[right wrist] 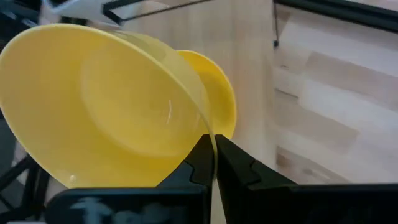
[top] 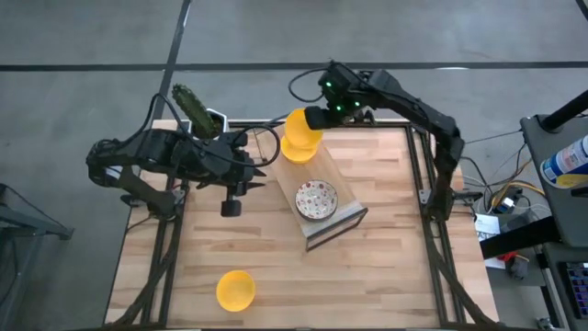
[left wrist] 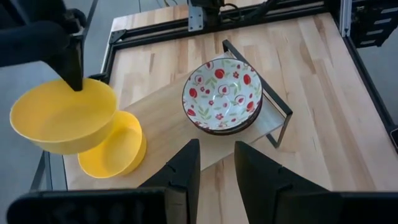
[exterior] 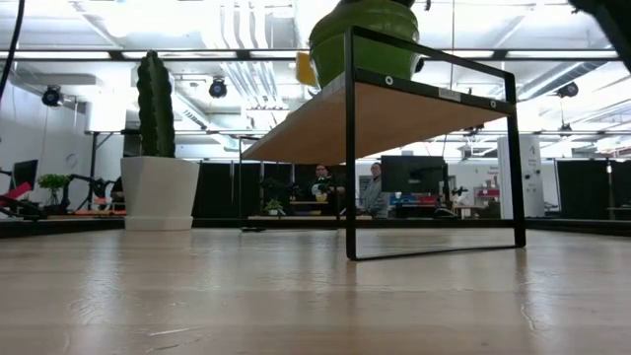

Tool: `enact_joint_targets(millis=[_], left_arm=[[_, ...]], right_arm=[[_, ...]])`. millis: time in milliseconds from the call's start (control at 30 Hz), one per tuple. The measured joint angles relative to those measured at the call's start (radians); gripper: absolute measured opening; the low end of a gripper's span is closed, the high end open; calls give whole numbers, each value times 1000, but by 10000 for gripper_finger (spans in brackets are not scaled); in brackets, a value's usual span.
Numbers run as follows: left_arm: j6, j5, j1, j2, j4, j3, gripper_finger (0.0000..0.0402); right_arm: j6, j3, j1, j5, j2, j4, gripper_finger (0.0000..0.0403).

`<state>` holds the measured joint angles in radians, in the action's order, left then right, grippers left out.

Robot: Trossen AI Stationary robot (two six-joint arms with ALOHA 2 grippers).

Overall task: Pick & Place Mini bowls
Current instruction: Stack the right yellow bowl on the other yellow bowl on the shelf

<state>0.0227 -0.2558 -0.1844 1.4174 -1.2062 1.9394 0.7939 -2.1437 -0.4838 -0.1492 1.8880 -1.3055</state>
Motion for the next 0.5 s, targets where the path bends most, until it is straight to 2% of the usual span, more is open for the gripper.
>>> enact_joint_targets(millis=[267, 500], left_arm=[[-1, 0, 0, -1, -7, -4, 94], [-1, 0, 0, -1, -8, -13, 94]], right_arm=[[-66, -199, -27, -57, 165, -151, 8], [-101, -205, -28, -83, 213, -198, 8]])
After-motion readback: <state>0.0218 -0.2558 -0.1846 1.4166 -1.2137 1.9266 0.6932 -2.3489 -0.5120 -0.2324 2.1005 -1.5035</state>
